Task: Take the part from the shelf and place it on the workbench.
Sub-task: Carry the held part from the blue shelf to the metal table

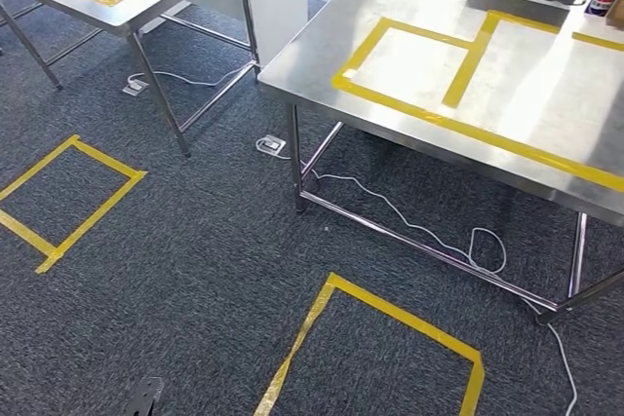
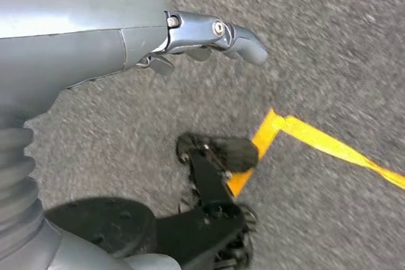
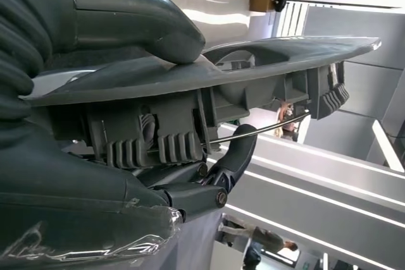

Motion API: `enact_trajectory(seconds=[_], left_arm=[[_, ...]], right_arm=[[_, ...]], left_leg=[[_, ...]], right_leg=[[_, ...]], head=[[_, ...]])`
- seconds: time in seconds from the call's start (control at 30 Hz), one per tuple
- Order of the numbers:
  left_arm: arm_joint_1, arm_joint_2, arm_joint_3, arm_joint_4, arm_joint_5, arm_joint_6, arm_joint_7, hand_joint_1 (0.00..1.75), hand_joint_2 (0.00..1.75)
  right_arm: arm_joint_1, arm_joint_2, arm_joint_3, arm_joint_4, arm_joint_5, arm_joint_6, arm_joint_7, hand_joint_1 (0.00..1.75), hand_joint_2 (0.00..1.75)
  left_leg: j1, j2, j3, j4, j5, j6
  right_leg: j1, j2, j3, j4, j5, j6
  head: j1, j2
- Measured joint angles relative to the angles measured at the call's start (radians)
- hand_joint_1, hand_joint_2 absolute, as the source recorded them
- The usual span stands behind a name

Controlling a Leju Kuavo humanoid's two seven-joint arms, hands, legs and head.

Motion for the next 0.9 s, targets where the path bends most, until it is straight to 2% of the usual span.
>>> enact_trajectory(seconds=[0.1, 0.17, 0.2, 0.27, 0.3, 0.33, 0.37, 0.43, 0.47, 0.5, 0.53, 0.6, 0.63, 0.67, 0.7, 0.73, 0.77, 0.8, 0.83, 0.87, 0.9], left_arm=[[-0.001, 0.001, 0.000, 0.000, 0.001, -0.024, -0.011, 0.00, 1.75], [-0.001, 0.002, 0.000, 0.000, 0.000, -0.029, -0.014, 0.00, 1.75], [-0.001, 0.002, 0.000, 0.000, -0.001, -0.029, -0.014, 0.00, 1.75], [0.002, 0.001, 0.000, 0.000, -0.003, -0.028, -0.012, 0.00, 1.75], [0.004, 0.001, 0.001, 0.000, -0.003, -0.027, -0.011, 0.00, 1.75], [0.007, 0.001, 0.001, 0.000, -0.004, -0.027, -0.010, 0.00, 1.75], [0.009, 0.002, 0.001, 0.000, -0.004, -0.026, -0.009, 0.00, 1.75], [0.011, 0.003, 0.001, 0.000, -0.004, -0.026, -0.009, 0.00, 1.75], [0.012, 0.004, 0.001, 0.000, -0.003, -0.026, -0.009, 0.00, 1.75], [0.012, 0.004, 0.001, 0.000, -0.002, -0.026, -0.010, 0.00, 1.75], [0.011, 0.005, 0.002, 0.000, -0.001, -0.026, -0.011, 0.00, 1.75], [0.009, 0.004, 0.004, 0.000, 0.000, -0.028, -0.016, 0.00, 1.75], [0.009, 0.004, 0.005, 0.000, 0.000, -0.029, -0.017, 0.00, 1.75], [0.009, 0.004, 0.006, 0.000, 0.000, -0.029, -0.018, 0.00, 1.75], [0.009, 0.004, 0.008, 0.000, 0.001, -0.029, -0.018, 0.00, 1.75], [0.009, 0.004, 0.010, 0.000, 0.002, -0.028, -0.017, 0.00, 1.75], [0.009, 0.005, 0.012, 0.000, 0.003, -0.027, -0.014, 0.00, 1.75], [0.011, 0.005, 0.014, 0.000, 0.004, -0.026, -0.012, 0.00, 1.75], [0.012, 0.005, 0.015, 0.000, 0.003, -0.026, -0.009, 0.00, 1.75], [0.014, 0.006, 0.016, 0.000, 0.003, -0.025, -0.008, 0.00, 1.75], [0.015, 0.006, 0.017, 0.000, 0.003, -0.024, -0.007, 0.00, 1.75]], right_arm=[[0.002, -0.020, 0.001, 0.014, 0.013, -0.011, 0.011, 1.75, 1.75], [0.003, -0.036, 0.002, 0.023, 0.023, -0.022, 0.010, 1.75, 1.75], [0.002, -0.043, 0.002, 0.027, 0.029, -0.027, 0.007, 1.75, 1.75], [0.001, -0.051, 0.003, 0.036, 0.039, -0.036, 0.003, 1.75, 1.75], [0.001, -0.053, 0.003, 0.040, 0.042, -0.038, 0.002, 1.75, 1.75], [0.001, -0.054, 0.003, 0.044, 0.043, -0.039, 0.001, 1.75, 1.75], [0.002, -0.056, 0.003, 0.048, 0.044, -0.040, 0.001, 1.75, 1.75], [0.001, -0.058, 0.006, 0.053, 0.048, -0.042, 0.001, 1.75, 1.75], [0.000, -0.060, 0.009, 0.056, 0.052, -0.044, 0.000, 1.75, 1.75], [-0.001, -0.060, 0.014, 0.058, 0.057, -0.050, -0.003, 1.75, 1.75], [-0.001, -0.062, 0.020, 0.059, 0.063, -0.058, -0.005, 1.75, 1.75], [0.000, -0.065, 0.034, 0.063, 0.074, -0.074, -0.011, 1.75, 1.75], [0.000, -0.066, 0.041, 0.065, 0.076, -0.079, -0.013, 1.75, 1.75], [-0.001, -0.066, 0.047, 0.067, 0.077, -0.082, -0.017, 1.75, 1.75], [-0.001, -0.066, 0.054, 0.068, 0.076, -0.083, -0.020, 1.75, 1.75], [-0.001, -0.066, 0.061, 0.068, 0.075, -0.085, -0.023, 1.75, 1.75], [0.000, -0.064, 0.069, 0.068, 0.075, -0.089, -0.024, 1.75, 1.75], [0.001, -0.063, 0.079, 0.069, 0.074, -0.098, -0.025, 1.75, 1.75], [0.002, -0.062, 0.091, 0.070, 0.074, -0.110, -0.025, 1.75, 1.75], [0.003, -0.061, 0.103, 0.071, 0.074, -0.124, -0.026, 1.75, 1.75], [0.004, -0.061, 0.114, 0.074, 0.073, -0.138, -0.027, 1.75, 1.75]], left_leg=[[-0.001, 0.000, 0.005, -0.004, -0.016, -0.016], [0.001, -0.004, -0.009, 0.037, -0.036, -0.029], [0.003, -0.006, -0.035, 0.089, -0.053, -0.033], [0.004, -0.008, -0.127, 0.228, -0.093, -0.036], [0.005, -0.008, -0.170, 0.279, -0.095, -0.035], [0.004, -0.009, -0.198, 0.298, -0.077, -0.032], [0.003, -0.010, -0.207, 0.278, -0.038, -0.028], [-0.002, -0.012, -0.178, 0.154, 0.070, -0.015], [-0.006, -0.013, -0.155, 0.090, 0.100, -0.008], [-0.009, -0.013, -0.138, 0.046, 0.110, -0.004], [-0.011, -0.013, -0.127, 0.021, 0.103, 0.000], [-0.010, -0.012, -0.104, 0.000, 0.079, 0.008], [-0.009, -0.012, -0.088, -0.009, 0.073, 0.013], [-0.008, -0.011, -0.070, -0.015, 0.067, 0.017], [-0.007, -0.012, -0.053, -0.019, 0.058, 0.020], [-0.007, -0.012, -0.036, -0.020, 0.044, 0.022], [-0.007, -0.013, -0.019, -0.021, 0.028, 0.024], [-0.007, -0.014, 0.002, -0.021, 0.010, 0.025], [-0.007, -0.015, 0.027, -0.021, -0.010, 0.025], [-0.007, -0.016, 0.054, -0.021, -0.030, 0.023], [-0.006, -0.017, 0.084, -0.021, -0.052, 0.021]], right_leg=[[0.002, 0.006, 0.007, -0.010, -0.015, -0.024], [0.000, 0.010, 0.022, -0.014, -0.022, -0.037], [-0.002, 0.012, 0.032, -0.015, -0.026, -0.042], [-0.001, 0.015, 0.049, -0.015, -0.038, -0.047], [0.000, 0.018, 0.058, -0.015, -0.046, -0.047], [0.001, 0.021, 0.069, -0.015, -0.056, -0.047], [0.001, 0.025, 0.083, -0.015, -0.067, -0.046], [0.000, 0.030, 0.110, -0.018, -0.091, -0.042], [0.001, 0.032, 0.121, -0.020, -0.104, -0.039], [0.002, 0.034, 0.130, -0.026, -0.115, -0.035], [0.002, 0.035, 0.143, -0.033, -0.118, -0.029], [0.001, 0.036, 0.160, -0.036, -0.106, -0.015], [0.001, 0.031, 0.157, -0.013, -0.092, -0.011], [0.001, 0.026, 0.134, 0.031, -0.076, -0.009], [0.003, 0.021, 0.095, 0.094, -0.068, -0.010], [0.005, 0.018, 0.049, 0.161, -0.073, -0.012], [0.007, 0.017, -0.001, 0.215, -0.101, -0.013], [0.007, 0.016, -0.047, 0.246, -0.149, -0.013], [0.007, 0.016, -0.083, 0.252, -0.201, -0.010], [0.006, 0.014, -0.108, 0.237, -0.236, -0.007], [0.003, 0.013, -0.124, 0.203, -0.236, -0.002]], head=[[-0.001, 0.000], [-0.006, 0.000], [-0.009, 0.000], [-0.014, 0.000], [-0.014, 0.000], [-0.014, 0.000], [-0.014, 0.000], [-0.014, 0.000], [-0.014, 0.000], [-0.014, 0.000], [-0.015, 0.000], [-0.014, 0.000], [-0.013, 0.000], [-0.013, 0.000], [-0.012, 0.000], [-0.012, 0.000], [-0.012, 0.000], [-0.012, 0.000], [-0.012, 0.000], [-0.012, 0.000], [-0.011, 0.000]])
